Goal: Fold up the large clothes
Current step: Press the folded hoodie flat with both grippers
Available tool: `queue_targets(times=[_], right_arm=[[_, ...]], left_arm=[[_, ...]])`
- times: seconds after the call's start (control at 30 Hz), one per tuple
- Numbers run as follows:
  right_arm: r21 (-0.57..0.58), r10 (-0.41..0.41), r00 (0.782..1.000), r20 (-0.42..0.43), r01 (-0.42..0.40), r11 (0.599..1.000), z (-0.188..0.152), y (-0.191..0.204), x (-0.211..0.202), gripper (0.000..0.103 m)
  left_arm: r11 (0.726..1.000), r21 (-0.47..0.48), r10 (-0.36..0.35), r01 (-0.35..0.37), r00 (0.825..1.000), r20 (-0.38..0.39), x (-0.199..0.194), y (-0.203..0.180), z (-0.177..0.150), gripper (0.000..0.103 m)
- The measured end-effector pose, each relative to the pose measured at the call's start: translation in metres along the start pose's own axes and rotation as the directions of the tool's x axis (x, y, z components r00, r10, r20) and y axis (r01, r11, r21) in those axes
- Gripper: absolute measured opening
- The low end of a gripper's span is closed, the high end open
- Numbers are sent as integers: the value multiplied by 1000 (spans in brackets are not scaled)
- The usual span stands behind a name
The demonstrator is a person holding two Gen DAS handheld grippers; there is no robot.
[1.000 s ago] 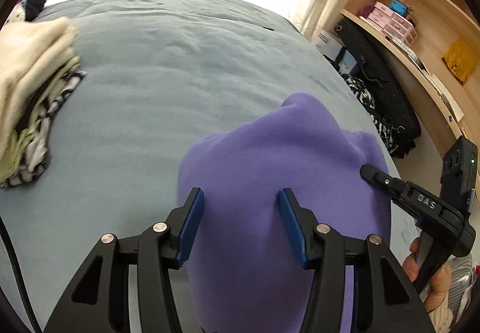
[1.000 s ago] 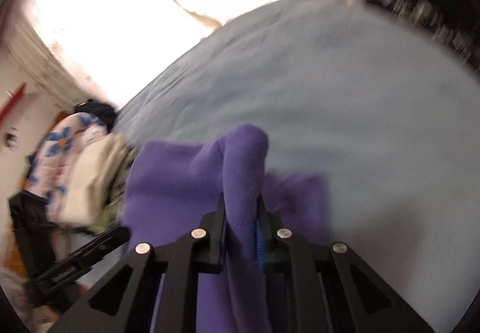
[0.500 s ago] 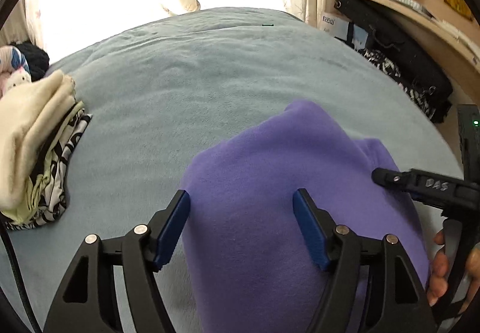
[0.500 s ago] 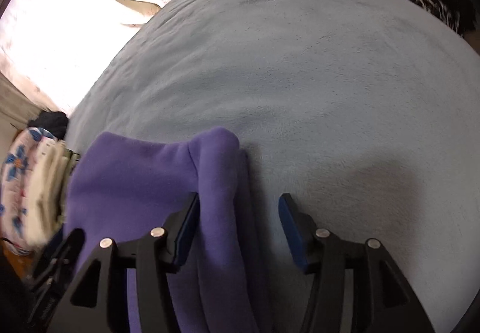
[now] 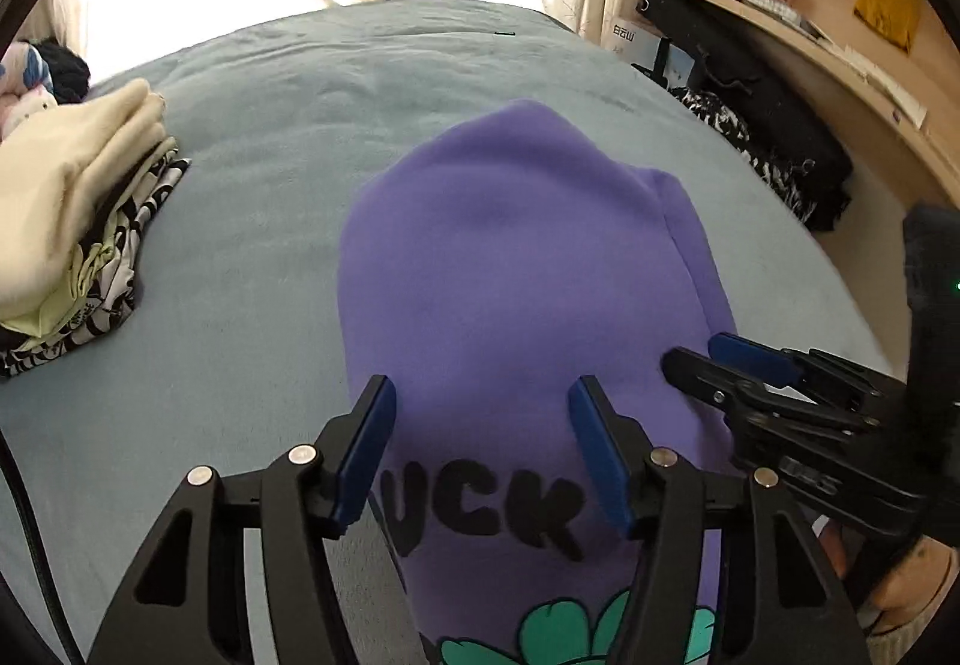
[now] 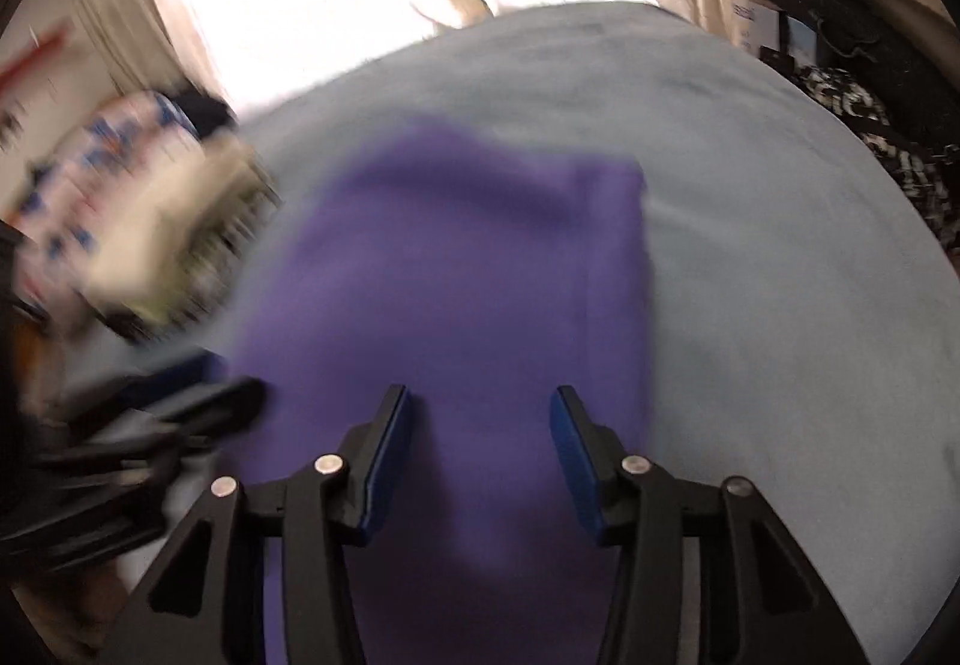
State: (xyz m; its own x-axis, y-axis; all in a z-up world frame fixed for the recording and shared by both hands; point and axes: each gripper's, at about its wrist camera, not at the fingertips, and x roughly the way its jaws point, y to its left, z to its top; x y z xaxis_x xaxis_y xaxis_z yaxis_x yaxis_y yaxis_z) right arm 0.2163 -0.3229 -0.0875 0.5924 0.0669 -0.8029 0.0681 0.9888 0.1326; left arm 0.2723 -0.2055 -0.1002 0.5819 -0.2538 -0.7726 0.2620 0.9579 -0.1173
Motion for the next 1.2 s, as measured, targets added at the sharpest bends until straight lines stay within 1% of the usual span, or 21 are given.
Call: queue_targets(times=[0.03,0.07,0.1,0.13,0.17,0.3,0.37,0.4,0.5,0.53,0.57,0.63,0.77,0.93,1.0,1.07,1.2], right_arm=[[18,0,1000,9,0,1000,-4,-7,1,36],[39,-5,1000,14,5,999,-5,-15,2,20],[64,-9,1000,19,8,998,-7,-25,0,13],[93,8,1000,20,-10,996,-7,-30,-2,10],[109,21,1000,18,-23,994,-8,-34,-4,10],[81,-13,1000,13,12,997,-13,-28,-11,11],[74,-15,1000,12,14,997,-15,-23,-17,14],[80,-12,1000,8,11,997,-16,-22,-20,14],[124,6,1000,-7,-6,992,-20,-24,-25,17],[139,4,1000,-11,-3,990,-22,-25,-27,20],[146,-5,1000,-16,7,989,-25,-24,-28,29],[168,-12,1000,-21,15,986,-31,-25,-31,38],[188,-10,1000,-20,13,982,-43,-23,-40,39],[161,-70,997,-34,74,984,-55,-10,-53,43],[147,-92,995,-37,96,984,-60,-5,-56,46],[124,-131,991,-38,135,983,-67,2,-59,55],[95,-179,983,-35,181,979,-79,11,-62,58]], left_arm=[[1000,12,2,-2,1000,12,0,-2,-4,61],[1000,23,2,-3,1000,24,-2,-5,-6,61],[1000,26,5,-5,1000,25,-3,-6,-6,61],[1000,22,2,-3,1000,22,-3,-6,-6,61],[1000,10,-3,3,1000,17,-3,-5,-5,62],[999,-35,-12,12,1000,7,-4,2,-6,64],[998,-65,-22,21,1000,-1,-4,8,-5,65],[997,-76,-26,25,1000,-6,-4,9,-6,65],[995,-100,-30,28,999,-23,-5,12,-7,68],[995,-101,-17,14,999,-30,-6,12,-7,73],[995,-101,-3,-1,999,-35,-7,11,-8,77],[996,-93,6,-9,1000,-30,-12,9,-11,77],[996,-81,21,-23,999,-27,-22,7,-19,77],[994,-92,60,-64,997,-41,-36,8,-34,77],[993,-88,74,-80,995,-61,-40,9,-42,77],[991,-101,82,-89,994,-74,-45,12,-52,77],[989,-112,84,-92,994,-72,-58,20,-68,77]])
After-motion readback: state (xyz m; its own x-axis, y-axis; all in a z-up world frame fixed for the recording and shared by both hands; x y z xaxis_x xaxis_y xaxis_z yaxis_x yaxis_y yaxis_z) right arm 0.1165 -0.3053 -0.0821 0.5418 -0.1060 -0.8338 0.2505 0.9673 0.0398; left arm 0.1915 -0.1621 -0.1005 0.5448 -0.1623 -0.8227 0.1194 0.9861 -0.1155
